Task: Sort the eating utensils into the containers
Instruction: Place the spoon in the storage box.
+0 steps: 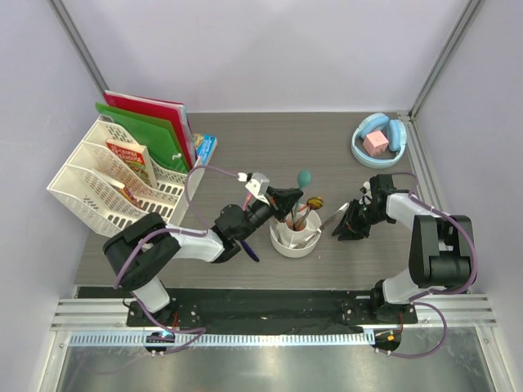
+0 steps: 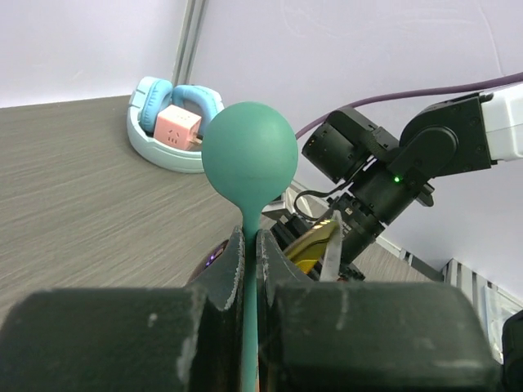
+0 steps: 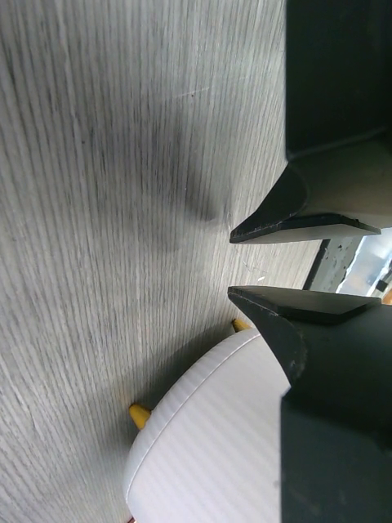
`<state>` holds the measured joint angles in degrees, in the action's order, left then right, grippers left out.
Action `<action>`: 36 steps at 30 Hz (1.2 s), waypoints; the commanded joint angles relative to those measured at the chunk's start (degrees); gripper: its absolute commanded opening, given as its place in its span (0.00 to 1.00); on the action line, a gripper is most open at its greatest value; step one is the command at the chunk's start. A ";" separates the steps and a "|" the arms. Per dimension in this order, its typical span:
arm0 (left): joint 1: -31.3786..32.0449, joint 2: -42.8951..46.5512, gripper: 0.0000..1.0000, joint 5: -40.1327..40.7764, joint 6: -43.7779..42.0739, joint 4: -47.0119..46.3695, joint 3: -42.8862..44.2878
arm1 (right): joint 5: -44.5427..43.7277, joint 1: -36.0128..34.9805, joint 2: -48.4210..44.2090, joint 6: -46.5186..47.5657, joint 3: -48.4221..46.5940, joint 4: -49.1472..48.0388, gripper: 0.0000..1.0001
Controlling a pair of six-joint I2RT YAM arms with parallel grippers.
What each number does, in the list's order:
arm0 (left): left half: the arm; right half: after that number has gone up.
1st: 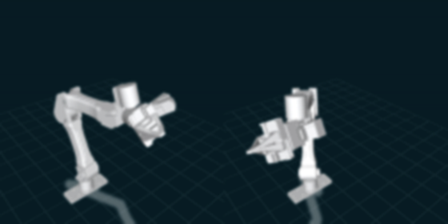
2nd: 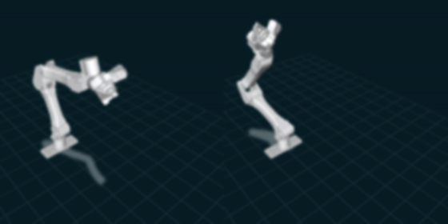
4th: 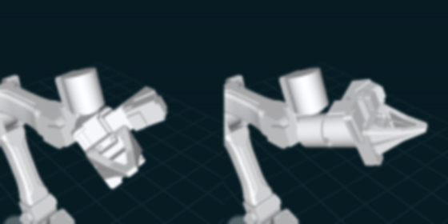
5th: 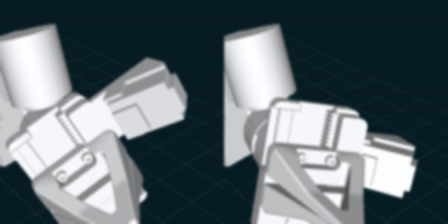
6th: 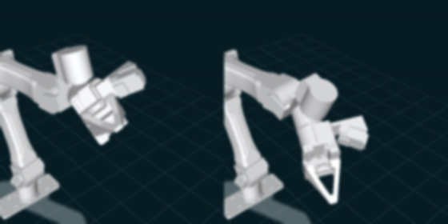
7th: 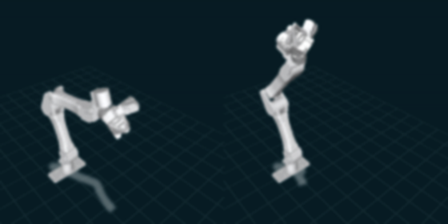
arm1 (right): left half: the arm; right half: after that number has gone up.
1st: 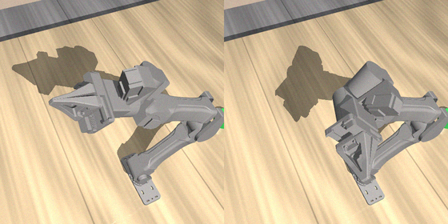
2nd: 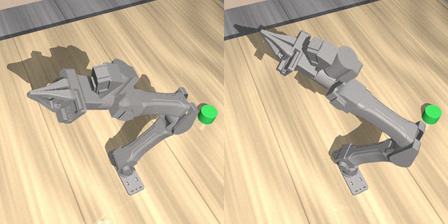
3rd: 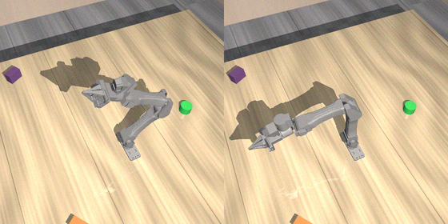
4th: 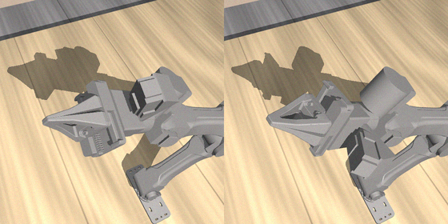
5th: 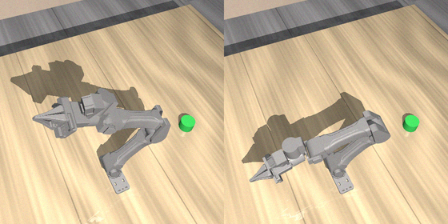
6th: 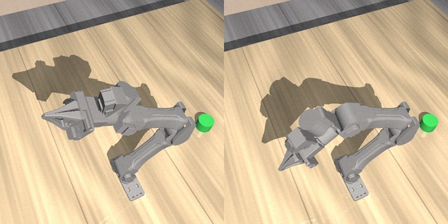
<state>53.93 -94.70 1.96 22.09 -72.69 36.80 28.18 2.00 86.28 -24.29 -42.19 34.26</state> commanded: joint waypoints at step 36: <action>0.03 17.08 0.41 -3.89 -6.97 21.43 2.56 | 1.43 0.20 -2.61 -3.91 2.91 -5.17 0.33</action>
<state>53.93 -83.57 -0.62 18.94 -58.33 33.95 29.15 2.00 85.12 -26.46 -38.33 31.29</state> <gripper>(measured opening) 0.408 0.325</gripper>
